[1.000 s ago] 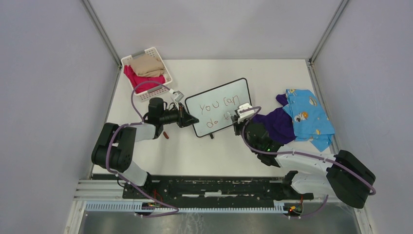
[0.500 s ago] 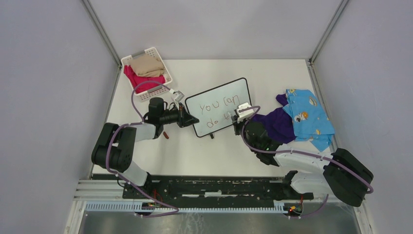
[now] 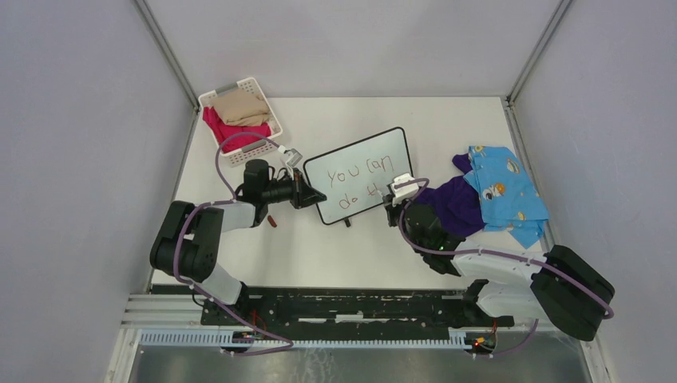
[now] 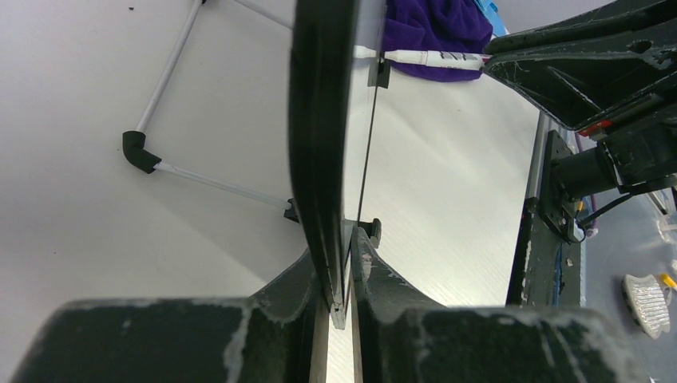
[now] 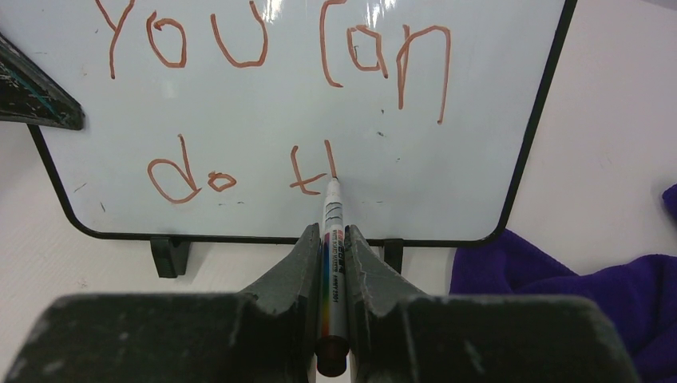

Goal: Write a sentence on the whiteboard

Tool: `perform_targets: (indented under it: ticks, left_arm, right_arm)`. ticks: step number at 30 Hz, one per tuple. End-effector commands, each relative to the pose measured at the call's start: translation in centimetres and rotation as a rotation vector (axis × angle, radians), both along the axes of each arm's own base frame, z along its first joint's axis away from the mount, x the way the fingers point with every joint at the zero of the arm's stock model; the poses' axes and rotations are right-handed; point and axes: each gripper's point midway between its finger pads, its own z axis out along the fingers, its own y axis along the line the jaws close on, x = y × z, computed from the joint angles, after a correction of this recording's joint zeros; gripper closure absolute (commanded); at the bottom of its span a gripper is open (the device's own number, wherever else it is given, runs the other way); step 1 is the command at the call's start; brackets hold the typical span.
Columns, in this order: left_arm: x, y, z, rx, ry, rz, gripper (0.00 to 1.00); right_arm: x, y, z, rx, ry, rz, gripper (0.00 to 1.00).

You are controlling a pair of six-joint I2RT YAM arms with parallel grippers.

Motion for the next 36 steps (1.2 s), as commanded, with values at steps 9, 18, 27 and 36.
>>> perform_targets:
  ticks: [9, 18, 27, 36]
  left_arm:
    - [-0.2, 0.6, -2.9, 0.107, 0.003, 0.021, 0.98]
    - [-0.2, 0.6, -3.0, 0.11, 0.004, 0.016, 0.98]
    - [-0.3, 0.5, -3.0, 0.113, 0.005, 0.016, 0.98]
    - [-0.3, 0.5, -3.1, 0.114, 0.005, 0.013, 0.98]
  right_arm:
    - [-0.2, -0.5, -0.3, 0.025, 0.01, -0.015, 1.0]
    - [0.7, 0.1, 1.7, 0.032, -0.031, -0.021, 1.0]
    - [1.5, 0.3, 2.9, 0.033, -0.054, -0.029, 1.0]
    - [2.1, -0.9, 2.5, 0.023, -0.048, -0.073, 1.0]
